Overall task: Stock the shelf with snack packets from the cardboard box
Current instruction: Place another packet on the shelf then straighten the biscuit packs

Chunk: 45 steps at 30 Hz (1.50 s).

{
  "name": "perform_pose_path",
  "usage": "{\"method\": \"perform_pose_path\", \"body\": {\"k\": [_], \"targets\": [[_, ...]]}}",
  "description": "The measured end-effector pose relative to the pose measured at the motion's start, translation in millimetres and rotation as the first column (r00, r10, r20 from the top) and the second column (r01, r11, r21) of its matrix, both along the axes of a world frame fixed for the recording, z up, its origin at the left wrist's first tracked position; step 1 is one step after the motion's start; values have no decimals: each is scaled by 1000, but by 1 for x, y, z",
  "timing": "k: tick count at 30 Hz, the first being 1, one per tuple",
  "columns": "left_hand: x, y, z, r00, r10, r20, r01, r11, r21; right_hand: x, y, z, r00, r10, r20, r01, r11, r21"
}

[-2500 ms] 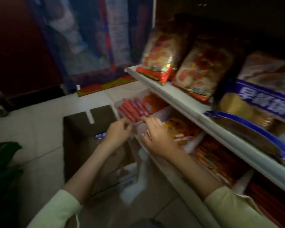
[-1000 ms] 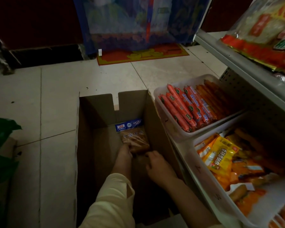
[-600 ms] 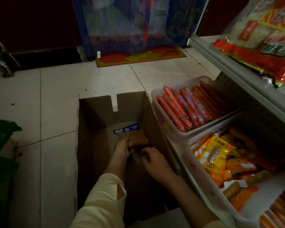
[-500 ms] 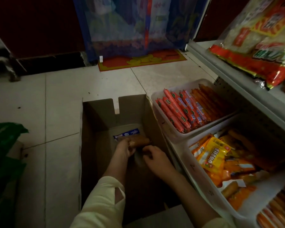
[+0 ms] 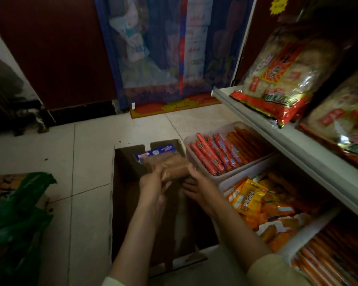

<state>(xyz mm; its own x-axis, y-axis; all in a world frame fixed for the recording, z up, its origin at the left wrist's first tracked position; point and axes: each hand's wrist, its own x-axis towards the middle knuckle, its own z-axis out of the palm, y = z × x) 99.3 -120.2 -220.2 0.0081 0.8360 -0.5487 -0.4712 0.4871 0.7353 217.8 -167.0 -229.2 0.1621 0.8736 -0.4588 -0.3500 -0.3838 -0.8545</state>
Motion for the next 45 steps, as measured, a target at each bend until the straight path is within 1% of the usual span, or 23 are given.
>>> {"method": "perform_pose_path", "body": {"k": [2,4,6,8,9,11,12,13,17,20,23,25,27,29,32,34,36,38,40,42,43,45], "targets": [[3,-11,26,999,-44,-6,45,993,108,8,-4,19,989,-52,-136,56,998,26],[3,-20,46,990,-138,-15,138,972,189,18,-11,41,968,-93,-234,113,991,73],[1,-28,61,965,-253,-68,262,934,244,28,-18,60,947,-113,-300,161,977,139],[2,-35,70,930,-341,-138,367,884,288,38,-28,79,949,-65,-309,133,970,205],[3,-38,74,912,-372,-169,408,860,306,41,-31,84,962,-56,-265,117,968,220],[10,-46,84,877,-428,-218,479,814,329,49,-39,92,990,-96,-107,119,966,230],[15,-49,90,863,-450,-228,504,795,339,52,-45,96,991,-125,-52,134,962,239],[19,-53,95,853,-466,-236,522,780,346,55,-50,97,988,-150,-29,153,956,249],[37,-67,118,809,-526,-262,588,724,360,74,-83,108,981,-186,-44,191,927,322],[54,-80,129,769,-570,-289,638,659,398,87,-108,124,975,-219,-40,218,900,377],[73,-98,140,742,-613,-272,663,606,440,99,-136,142,954,-299,-39,285,852,439],[87,-112,147,707,-660,-256,684,545,485,106,-156,154,932,-359,-40,336,822,460],[97,-126,153,681,-702,-209,685,508,522,109,-174,165,909,-416,-22,376,797,472],[107,-137,160,664,-731,-156,680,504,532,113,-192,175,892,-452,21,386,784,486],[124,-158,165,671,-736,-86,644,521,560,120,-221,187,868,-486,101,376,777,505],[134,-172,167,660,-750,-37,619,515,593,126,-241,193,849,-512,128,384,765,516],[143,-186,169,647,-762,-15,607,503,615,131,-258,200,839,-529,130,391,752,531],[153,-198,171,630,-776,1,608,494,621,134,-273,205,810,-551,201,374,750,546],[160,-213,178,593,-805,-19,649,465,602,135,-288,209,753,-593,286,374,743,554],[165,-228,184,559,-826,-68,679,410,609,137,-300,211,716,-615,331,383,742,550],[168,-238,188,550,-829,-101,684,378,624,139,-310,213,703,-625,341,392,740,547],[173,-251,193,566,-809,-159,672,341,657,143,-325,219,687,-635,355,397,736,548]]}}
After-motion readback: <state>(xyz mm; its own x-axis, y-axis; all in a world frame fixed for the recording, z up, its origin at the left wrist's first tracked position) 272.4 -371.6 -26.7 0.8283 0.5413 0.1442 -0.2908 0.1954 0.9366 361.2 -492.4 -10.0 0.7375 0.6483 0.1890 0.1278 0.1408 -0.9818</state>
